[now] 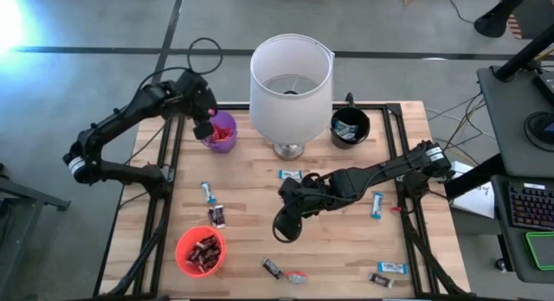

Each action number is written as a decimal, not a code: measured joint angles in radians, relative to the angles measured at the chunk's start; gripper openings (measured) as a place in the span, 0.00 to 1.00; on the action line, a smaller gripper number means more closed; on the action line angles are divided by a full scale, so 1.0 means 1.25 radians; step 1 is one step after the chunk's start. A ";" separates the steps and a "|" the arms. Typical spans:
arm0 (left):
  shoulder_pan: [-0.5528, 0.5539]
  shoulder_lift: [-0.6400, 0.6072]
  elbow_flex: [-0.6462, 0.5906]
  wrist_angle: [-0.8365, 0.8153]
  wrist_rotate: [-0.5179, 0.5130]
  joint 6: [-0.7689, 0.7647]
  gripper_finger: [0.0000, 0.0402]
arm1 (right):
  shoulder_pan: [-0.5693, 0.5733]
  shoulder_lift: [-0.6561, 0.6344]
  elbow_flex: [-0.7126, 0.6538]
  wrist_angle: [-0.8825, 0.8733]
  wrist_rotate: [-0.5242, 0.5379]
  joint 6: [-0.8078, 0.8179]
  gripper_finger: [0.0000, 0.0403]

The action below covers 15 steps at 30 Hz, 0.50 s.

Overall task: Sort candy
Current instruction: Put the orange chocolate into the purple bucket, then put the black chocolate into the orange bucket

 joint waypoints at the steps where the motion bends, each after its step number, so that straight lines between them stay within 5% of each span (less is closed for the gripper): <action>1: 0.001 0.003 0.000 0.000 0.000 0.001 0.16 | 0.000 0.000 0.000 0.000 0.000 0.000 0.34; 7: 0.000 0.018 0.000 -0.001 0.009 0.004 0.19 | 0.000 0.000 0.000 0.000 0.001 0.010 0.34; 15: 0.000 0.034 0.000 -0.019 0.013 0.004 0.34 | 0.000 0.001 0.000 -0.002 0.007 0.029 0.34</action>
